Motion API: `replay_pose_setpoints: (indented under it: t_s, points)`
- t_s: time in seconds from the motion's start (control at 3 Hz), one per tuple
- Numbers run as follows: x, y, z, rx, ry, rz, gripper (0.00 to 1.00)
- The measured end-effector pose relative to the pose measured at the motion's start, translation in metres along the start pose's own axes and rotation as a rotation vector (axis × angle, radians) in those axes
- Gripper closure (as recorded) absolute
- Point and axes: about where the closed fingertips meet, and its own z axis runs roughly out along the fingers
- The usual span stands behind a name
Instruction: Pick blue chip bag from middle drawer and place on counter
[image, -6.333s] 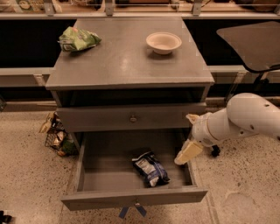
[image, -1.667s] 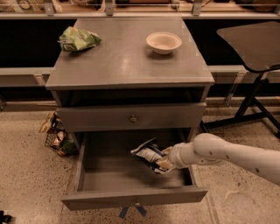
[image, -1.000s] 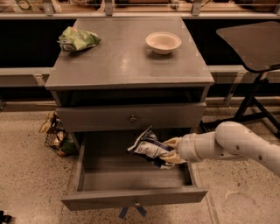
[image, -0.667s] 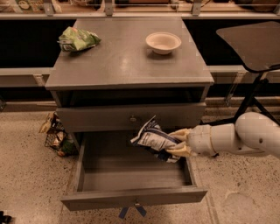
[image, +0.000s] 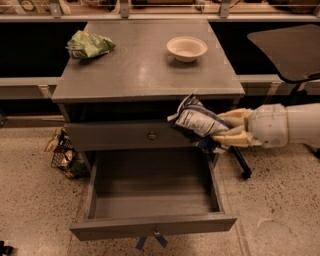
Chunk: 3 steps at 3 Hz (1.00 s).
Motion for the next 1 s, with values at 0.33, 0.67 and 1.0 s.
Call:
replay_pose_setpoints:
  t_s: [0.33,0.67,1.0]
  points:
    - [-0.04,-0.031,-0.013,0.026,0.035,-0.051,1.0]
    - [-0.055,-0.071,0.008,0.054,0.124,-0.091,1.0]
    - [-0.079,-0.12,0.041,0.091,0.176,-0.139,1.0]
